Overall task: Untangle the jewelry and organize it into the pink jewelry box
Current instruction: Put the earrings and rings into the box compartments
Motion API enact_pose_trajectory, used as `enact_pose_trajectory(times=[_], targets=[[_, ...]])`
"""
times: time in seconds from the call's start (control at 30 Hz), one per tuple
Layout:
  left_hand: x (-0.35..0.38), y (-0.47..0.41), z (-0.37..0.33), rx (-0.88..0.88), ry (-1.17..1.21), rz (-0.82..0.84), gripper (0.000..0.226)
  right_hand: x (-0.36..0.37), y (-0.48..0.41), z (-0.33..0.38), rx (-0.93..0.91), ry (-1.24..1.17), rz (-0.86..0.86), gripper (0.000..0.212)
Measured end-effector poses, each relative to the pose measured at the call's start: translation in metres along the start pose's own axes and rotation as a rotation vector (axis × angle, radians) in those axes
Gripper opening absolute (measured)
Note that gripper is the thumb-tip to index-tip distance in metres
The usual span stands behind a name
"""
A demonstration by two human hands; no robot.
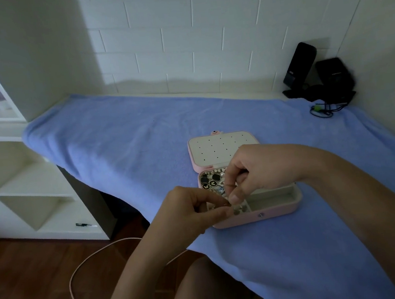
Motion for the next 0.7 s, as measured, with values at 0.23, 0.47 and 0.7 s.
enact_pose_trajectory(times=[0.23, 0.47, 0.7], targets=[[0.003, 0.0, 0.003, -0.055, -0.022, -0.04, 0.011, 0.002, -0.004, -0.003, 0.065, 0.043, -0.003, 0.01], [0.005, -0.003, 0.003, -0.11, -0.054, -0.046, 0.012, 0.003, -0.017, -0.007, 0.156, 0.14, 0.017, 0.012], [0.007, -0.002, 0.002, -0.097, -0.147, -0.066, 0.013, 0.003, -0.021, -0.006, 0.144, 0.158, -0.009, 0.003]])
Point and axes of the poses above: each hand's wrist, its own y-axis away from the middle knuckle, its own x-axis out of the palm, z = x × y, the point moved 6 cm from there along -y, towards the middle knuckle, and after that the axes turned 11 degrees about z, right-handed, at the moved point
